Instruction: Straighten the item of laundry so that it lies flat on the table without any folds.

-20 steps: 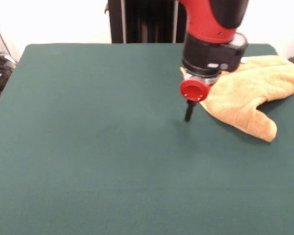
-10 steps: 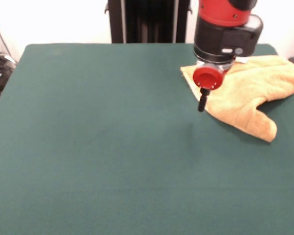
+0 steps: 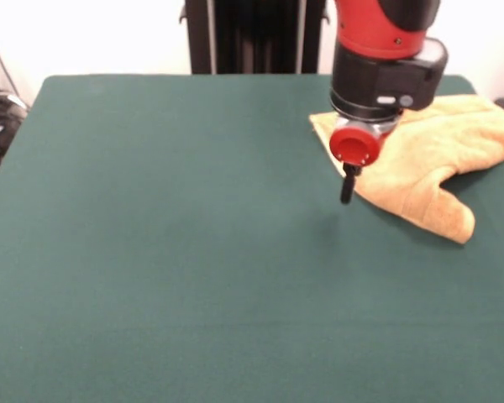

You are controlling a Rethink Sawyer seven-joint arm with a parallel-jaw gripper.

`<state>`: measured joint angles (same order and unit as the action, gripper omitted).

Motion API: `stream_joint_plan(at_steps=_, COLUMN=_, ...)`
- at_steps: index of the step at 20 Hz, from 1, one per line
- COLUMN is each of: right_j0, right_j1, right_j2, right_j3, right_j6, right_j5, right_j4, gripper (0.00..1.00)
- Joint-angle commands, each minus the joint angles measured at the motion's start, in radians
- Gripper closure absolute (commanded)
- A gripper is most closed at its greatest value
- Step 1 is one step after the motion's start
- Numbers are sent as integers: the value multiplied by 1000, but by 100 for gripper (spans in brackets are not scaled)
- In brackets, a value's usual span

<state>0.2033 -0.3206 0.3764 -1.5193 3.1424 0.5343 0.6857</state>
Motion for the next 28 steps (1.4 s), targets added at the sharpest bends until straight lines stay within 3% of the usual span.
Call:
stream_joint_plan(at_steps=1, right_j0=26, right_j1=98, right_j2=-157, right_j3=16, right_j6=231, right_j5=-56, right_j4=94, gripper=0)
stream_joint_plan(at_steps=6, right_j0=56, right_j1=101, right_j2=-124, right_j3=33, right_j6=278, right_j5=0, right_j4=107, gripper=0)
stream_joint_plan(at_steps=14, right_j0=56, right_j1=114, right_j2=-145, right_j3=29, right_j6=264, right_j5=-21, right_j4=138, gripper=0)
stream_joint_plan(at_steps=20, right_j0=84, right_j1=75, right_j2=-117, right_j3=19, right_j6=305, right_j5=53, right_j4=141, gripper=0)
stream_joint_plan(at_steps=24, right_j0=76, right_j1=106, right_j2=-145, right_j3=29, right_j6=294, right_j5=3, right_j4=167, gripper=0)
stream_joint_plan(at_steps=28, right_j0=82, right_j1=122, right_j2=-141, right_j3=48, right_j6=352, right_j5=64, right_j4=184, gripper=0)
